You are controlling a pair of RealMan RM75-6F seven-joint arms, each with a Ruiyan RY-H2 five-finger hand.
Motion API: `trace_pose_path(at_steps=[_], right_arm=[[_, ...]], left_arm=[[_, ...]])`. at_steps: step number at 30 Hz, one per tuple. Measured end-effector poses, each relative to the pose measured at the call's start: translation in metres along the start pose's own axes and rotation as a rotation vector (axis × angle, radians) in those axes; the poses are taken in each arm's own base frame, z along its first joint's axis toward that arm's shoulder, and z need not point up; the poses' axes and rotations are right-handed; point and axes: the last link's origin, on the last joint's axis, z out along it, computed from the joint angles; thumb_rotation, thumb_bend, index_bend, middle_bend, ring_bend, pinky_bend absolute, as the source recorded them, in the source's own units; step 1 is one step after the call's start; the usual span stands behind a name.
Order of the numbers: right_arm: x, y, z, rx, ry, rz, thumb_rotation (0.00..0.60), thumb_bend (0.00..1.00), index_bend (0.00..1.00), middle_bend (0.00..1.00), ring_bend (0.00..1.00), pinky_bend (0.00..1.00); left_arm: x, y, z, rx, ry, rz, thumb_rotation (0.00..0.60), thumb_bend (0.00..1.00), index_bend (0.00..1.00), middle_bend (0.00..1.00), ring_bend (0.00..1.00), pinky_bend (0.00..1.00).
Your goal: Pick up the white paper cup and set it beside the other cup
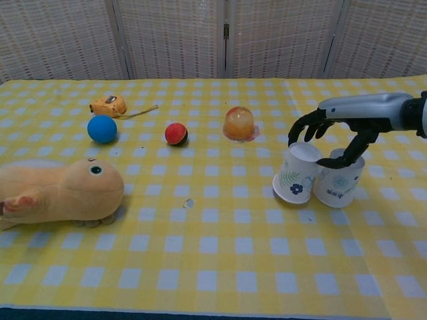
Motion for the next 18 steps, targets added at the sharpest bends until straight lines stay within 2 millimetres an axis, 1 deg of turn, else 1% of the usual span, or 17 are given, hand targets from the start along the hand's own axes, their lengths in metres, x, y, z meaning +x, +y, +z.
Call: trace_pose_path(at_steps=[5,11,15,18], right_arm=[[0.0,0.001,-0.001,-0.009,-0.001,-0.007,0.6,0.49,0.25,0.16,0.2,0.16],[0.001,0.001,-0.005,-0.008,0.012,-0.005,0.6,0.49,0.14,0.16,0.2,0.16],[0.006,0.001,-0.013,-0.007,0.041,0.007,0.6,0.49,0.12,0.15,0.2,0.16],[0.014,0.005,-0.024,-0.013,0.096,0.018,0.6,0.49,0.12,0.15,0.2,0.16]], left_arm=[[0.0,-0.001,0.0,0.004,0.002,-0.002,0.6,0.32,0.03,0.0,0.0,0.0],[-0.001,-0.001,0.001,0.001,0.0,-0.002,0.6,0.32,0.03,0.0,0.0,0.0],[0.0,0.0,0.002,-0.003,0.004,-0.004,0.6,0.32,0.03,0.0,0.0,0.0],[0.0,0.0,0.003,-0.006,0.008,-0.005,0.6,0.32,0.03,0.0,0.0,0.0]])
